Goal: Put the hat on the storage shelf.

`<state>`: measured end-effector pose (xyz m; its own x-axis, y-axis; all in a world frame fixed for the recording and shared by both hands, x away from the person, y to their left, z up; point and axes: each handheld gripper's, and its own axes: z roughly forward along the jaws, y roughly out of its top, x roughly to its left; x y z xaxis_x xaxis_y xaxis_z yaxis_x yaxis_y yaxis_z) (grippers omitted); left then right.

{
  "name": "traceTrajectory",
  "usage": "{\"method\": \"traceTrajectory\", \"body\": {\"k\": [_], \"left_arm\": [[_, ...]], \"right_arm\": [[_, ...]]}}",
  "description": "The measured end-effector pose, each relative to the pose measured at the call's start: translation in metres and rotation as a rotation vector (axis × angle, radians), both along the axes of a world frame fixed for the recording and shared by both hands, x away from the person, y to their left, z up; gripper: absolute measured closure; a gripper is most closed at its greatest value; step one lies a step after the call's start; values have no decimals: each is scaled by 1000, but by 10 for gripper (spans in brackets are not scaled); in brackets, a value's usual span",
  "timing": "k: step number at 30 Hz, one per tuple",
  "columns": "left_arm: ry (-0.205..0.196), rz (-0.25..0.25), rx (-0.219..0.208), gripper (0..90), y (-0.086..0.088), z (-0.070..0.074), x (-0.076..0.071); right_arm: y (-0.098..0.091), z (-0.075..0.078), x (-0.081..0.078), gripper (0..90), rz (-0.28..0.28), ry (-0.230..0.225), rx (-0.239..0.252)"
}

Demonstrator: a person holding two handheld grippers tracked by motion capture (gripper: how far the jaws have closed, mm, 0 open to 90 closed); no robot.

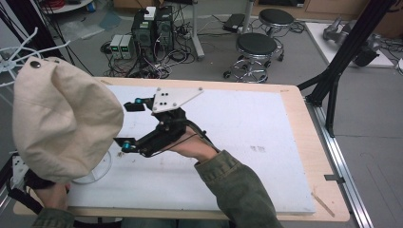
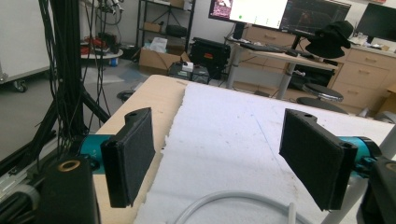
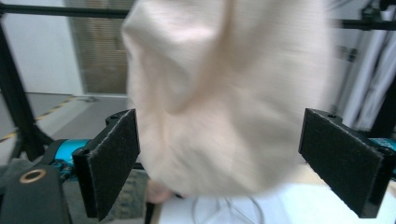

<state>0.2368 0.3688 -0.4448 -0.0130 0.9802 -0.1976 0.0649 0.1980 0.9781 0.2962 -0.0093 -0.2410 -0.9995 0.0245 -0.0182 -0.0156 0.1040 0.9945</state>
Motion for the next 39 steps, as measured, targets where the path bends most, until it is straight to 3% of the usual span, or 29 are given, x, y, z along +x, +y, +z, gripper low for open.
{"method": "traceTrajectory", "body": {"k": [11,15,20,23,28,33,39], "left_arm": [[0,0,-11,263,0,0,-1],[-1,3,-16,263,1,0,-1],[-1,5,-27,263,2,0,-2],[-4,6,-33,261,2,0,-3],[-3,10,-35,261,3,0,-3],[-3,13,-35,261,3,0,-3],[-2,15,-33,261,3,-1,-3]], "right_arm": [[-65,-13,-10,112,-163,30,-21],[-90,-24,-9,112,-208,96,-12],[-119,-37,-11,112,-295,126,-4],[-134,-44,-16,113,-333,172,14],[-161,-53,-27,112,-423,180,4],[-184,-71,-33,113,-548,182,33],[-207,-92,-36,113,-621,230,52]]}}
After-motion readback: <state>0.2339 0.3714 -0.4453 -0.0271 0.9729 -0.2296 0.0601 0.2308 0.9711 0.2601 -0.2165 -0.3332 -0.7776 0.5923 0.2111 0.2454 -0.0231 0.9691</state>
